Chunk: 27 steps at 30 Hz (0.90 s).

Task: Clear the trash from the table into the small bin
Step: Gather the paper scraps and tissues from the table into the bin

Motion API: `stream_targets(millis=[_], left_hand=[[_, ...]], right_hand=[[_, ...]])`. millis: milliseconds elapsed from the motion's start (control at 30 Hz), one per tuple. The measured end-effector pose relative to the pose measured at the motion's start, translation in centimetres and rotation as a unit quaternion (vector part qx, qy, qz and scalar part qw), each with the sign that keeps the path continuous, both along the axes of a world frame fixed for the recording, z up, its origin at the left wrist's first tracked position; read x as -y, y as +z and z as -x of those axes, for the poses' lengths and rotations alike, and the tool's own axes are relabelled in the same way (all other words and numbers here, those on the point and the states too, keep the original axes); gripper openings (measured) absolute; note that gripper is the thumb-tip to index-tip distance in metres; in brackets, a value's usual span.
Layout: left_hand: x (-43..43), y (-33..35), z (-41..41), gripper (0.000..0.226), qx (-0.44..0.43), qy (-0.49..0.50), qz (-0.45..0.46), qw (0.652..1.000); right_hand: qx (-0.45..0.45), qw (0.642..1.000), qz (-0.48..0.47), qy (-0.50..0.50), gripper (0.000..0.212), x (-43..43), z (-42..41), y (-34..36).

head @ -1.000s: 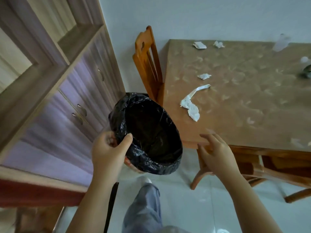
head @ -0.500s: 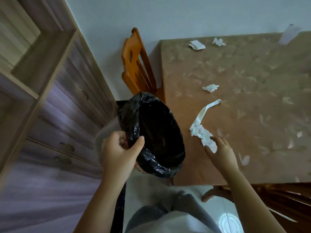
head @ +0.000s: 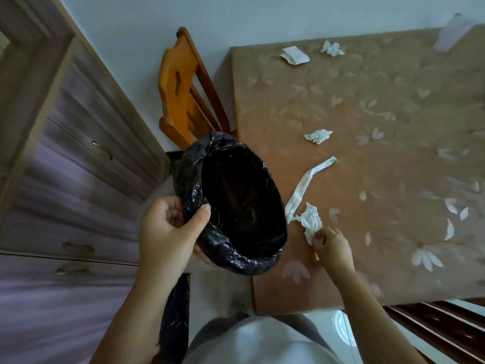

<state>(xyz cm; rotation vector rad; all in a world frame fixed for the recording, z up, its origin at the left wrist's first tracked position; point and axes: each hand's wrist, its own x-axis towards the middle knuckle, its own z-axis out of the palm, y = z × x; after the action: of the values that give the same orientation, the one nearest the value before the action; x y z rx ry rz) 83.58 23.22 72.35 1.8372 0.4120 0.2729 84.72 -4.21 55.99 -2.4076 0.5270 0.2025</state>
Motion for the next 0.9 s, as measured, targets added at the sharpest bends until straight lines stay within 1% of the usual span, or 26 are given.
stream_targets(millis=[167,300,400,500,567,667,767,833,900], left_hand=[[0.6,-0.2,-0.8,0.016,0.015,-0.011,0.0,1.0],[1.2,0.3,-1.4,0.017,0.023,-0.011,-0.005,1.0],[1.8,0.7,-1.7,0.016,0.022,-0.017,-0.008,1.0],[2.5,1.2,-1.8,0.015,0.024,-0.019,-0.006,1.0],[2.9,1.5,-1.9,0.015,0.027,-0.02,-0.008,0.999],[3.4,1.8,-2.0,0.016,0.035,-0.02,-0.006,0.999],[3.7,2.0,-2.2,0.016,0.038,-0.015,0.004,0.999],[3.7,2.0,-2.2,0.015,0.037,-0.01,0.006,0.999],[3.6,1.9,-2.2,0.015,0.038,-0.003,0.001,0.999]], right_hand=[[0.051,0.998,-0.038,-0.024,0.005,1.0,0.0,2.2],[0.13,0.989,-0.057,-0.028,0.011,1.9,-0.9,6.2],[0.196,0.976,-0.084,-0.035,0.016,1.9,-2.1,10.0],[0.238,0.964,-0.115,-0.009,0.024,1.3,-3.2,13.4],[0.252,0.958,-0.134,0.03,0.027,0.2,-3.6,15.1],[0.235,0.954,-0.154,0.102,0.029,-1.9,-4.2,16.6],[0.164,0.954,-0.146,0.204,0.012,-4.0,-4.9,16.9],[0.123,0.942,-0.158,0.269,0.018,-4.7,-5.2,16.6],[0.121,0.936,-0.174,0.282,0.022,-4.5,-5.5,16.2]])
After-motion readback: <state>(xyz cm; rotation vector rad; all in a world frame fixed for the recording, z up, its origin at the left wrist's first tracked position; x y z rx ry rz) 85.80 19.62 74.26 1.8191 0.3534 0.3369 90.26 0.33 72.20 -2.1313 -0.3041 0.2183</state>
